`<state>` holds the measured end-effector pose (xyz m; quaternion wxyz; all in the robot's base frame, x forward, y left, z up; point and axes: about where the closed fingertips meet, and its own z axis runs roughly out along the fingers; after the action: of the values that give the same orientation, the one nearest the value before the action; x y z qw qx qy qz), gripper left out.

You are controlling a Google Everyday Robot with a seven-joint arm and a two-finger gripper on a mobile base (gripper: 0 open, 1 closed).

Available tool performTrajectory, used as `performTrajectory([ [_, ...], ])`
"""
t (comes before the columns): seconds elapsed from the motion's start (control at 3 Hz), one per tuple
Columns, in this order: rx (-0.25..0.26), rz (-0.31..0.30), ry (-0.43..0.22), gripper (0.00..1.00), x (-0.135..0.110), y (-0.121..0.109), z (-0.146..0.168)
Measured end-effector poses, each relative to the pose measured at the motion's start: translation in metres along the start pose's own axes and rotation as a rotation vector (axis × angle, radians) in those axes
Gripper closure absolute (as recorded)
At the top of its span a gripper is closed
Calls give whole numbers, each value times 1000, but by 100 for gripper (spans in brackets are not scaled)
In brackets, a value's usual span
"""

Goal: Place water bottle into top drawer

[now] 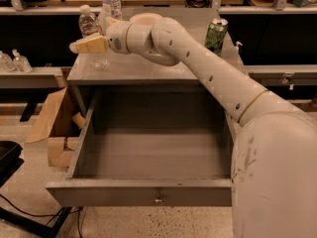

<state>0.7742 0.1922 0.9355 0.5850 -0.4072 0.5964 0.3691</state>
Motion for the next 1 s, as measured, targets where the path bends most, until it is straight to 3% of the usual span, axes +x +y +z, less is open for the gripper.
performTrajectory([
  [0.33, -5, -12, 2, 16, 2, 0, 13],
  [1.0, -8, -48, -11, 63, -9, -6, 31],
])
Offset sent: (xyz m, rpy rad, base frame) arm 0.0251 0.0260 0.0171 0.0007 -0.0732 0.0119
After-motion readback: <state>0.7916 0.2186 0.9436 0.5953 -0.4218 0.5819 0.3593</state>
